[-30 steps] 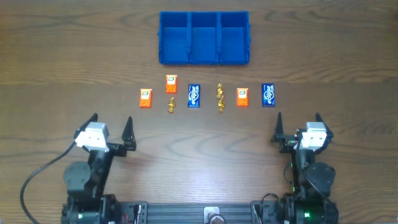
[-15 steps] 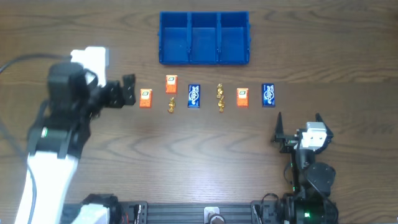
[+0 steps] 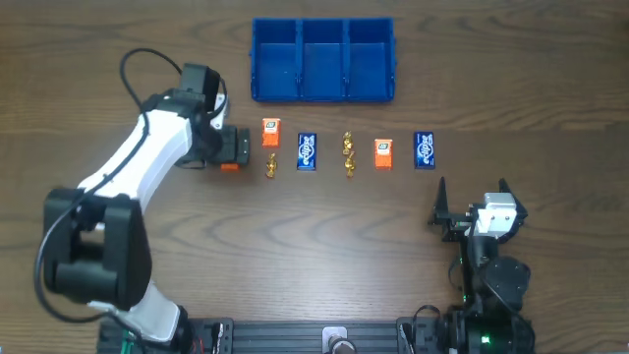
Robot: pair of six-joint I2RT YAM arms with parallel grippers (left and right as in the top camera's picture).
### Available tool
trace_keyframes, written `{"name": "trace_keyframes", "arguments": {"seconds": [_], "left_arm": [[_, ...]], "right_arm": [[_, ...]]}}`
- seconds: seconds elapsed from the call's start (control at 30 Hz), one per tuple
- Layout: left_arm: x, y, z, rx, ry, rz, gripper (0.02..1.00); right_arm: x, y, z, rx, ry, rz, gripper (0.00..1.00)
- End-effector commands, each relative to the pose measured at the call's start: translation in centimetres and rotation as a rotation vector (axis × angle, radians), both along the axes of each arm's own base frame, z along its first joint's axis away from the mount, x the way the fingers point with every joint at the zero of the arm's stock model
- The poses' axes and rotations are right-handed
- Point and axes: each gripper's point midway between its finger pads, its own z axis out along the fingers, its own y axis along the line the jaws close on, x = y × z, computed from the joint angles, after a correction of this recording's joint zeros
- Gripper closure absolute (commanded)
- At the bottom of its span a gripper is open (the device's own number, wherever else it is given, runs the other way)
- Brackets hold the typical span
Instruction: Sort Candies Into Trays
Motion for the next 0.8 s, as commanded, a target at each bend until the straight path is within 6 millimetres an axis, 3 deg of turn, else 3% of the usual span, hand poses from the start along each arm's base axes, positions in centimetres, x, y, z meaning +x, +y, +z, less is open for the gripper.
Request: {"name": "trace_keyframes", "arguments": {"seconds": [0.03, 0.6, 0.67, 0.8], "left_arm": [[0.6, -0.5, -1.6, 0.010, 0.014, -0.003, 0.018], [0.9, 0.2, -4.7, 0.070, 0.050, 0.000, 0.064], [0.9, 0.2, -4.8, 0.070, 0.049, 0.003, 0.106], [1.4, 0.0, -4.7, 0.066, 0.031, 0.005, 0.305]], "right_arm": [[0.0, 0.0, -0.1, -0.013, 0.004, 0.005, 0.001], [0.0, 0.0, -0.1, -0.013, 0.005, 0.005, 0.001], [0.0, 0.0, -0.1, -0.013, 0.004, 0.005, 0.001], [0.0, 0.0, -0.1, -0.013, 0.004, 0.005, 0.001]]}}
